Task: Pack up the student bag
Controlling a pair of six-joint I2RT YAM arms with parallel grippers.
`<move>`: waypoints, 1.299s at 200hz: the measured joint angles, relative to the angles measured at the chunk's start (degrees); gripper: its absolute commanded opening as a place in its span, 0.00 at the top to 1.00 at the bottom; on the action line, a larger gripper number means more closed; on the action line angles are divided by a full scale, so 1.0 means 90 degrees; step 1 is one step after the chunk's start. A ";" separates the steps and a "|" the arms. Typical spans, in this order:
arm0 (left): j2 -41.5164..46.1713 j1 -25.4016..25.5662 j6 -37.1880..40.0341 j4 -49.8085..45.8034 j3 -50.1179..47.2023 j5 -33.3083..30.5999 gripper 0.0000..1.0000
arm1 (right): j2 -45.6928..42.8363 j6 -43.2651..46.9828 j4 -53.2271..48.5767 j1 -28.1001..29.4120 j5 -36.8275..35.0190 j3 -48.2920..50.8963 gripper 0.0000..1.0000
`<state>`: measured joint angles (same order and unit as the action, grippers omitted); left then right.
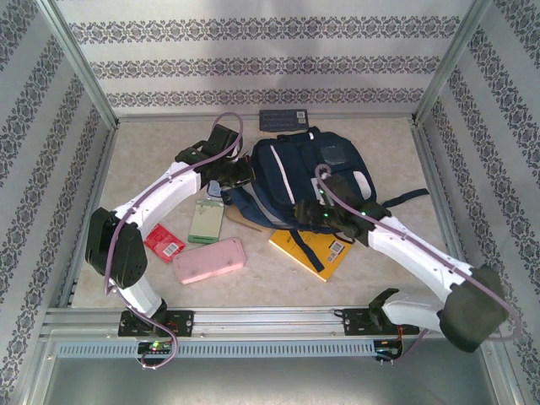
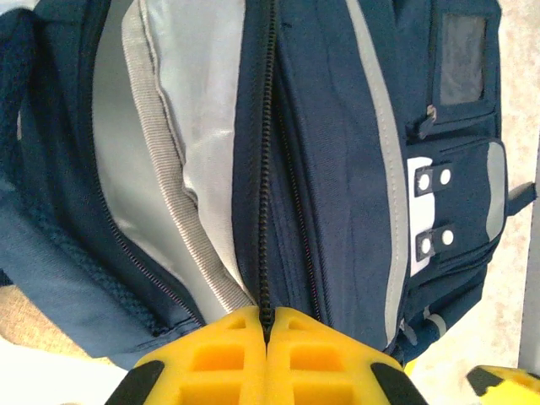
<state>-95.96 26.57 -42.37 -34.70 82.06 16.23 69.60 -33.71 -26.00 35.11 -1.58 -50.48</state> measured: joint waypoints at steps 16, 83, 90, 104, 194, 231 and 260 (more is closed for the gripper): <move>0.0012 -0.0007 -0.0015 0.0121 -0.0129 0.0097 1.00 | 0.0440 0.0160 0.0153 0.0372 -0.0005 -0.0478 0.18; -0.0243 -0.0005 -0.0328 0.0430 0.0488 0.0731 1.00 | 0.1435 0.0508 0.0996 0.0981 -0.0469 -0.0682 0.04; -0.0262 -0.0002 -0.0359 0.0442 0.0561 0.0784 1.00 | 0.1506 0.0510 0.0993 0.1005 -0.0695 -0.0685 0.07; -0.0284 0.0019 -0.0430 0.0481 0.0673 0.0862 1.00 | 0.1630 0.0510 0.0942 0.1015 -0.1209 -0.0685 0.16; -0.0046 0.0668 -0.0245 0.0588 0.0736 0.0692 0.62 | 0.0925 0.0396 0.0442 -0.0520 -0.2657 -0.0090 0.42; 0.0682 0.0658 0.0333 0.0177 0.0415 0.0267 0.51 | 0.0622 0.0554 0.0544 -0.0721 -0.2387 0.0323 0.30; 0.1171 0.0508 0.1003 -0.0228 0.0114 0.0007 0.45 | 0.0423 0.1248 0.0850 -0.0401 -0.1705 0.0330 0.20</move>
<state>-85.43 31.14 -33.34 -36.75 83.09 16.29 73.41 -22.48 -18.35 31.51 -16.93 -47.51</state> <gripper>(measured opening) 0.527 0.782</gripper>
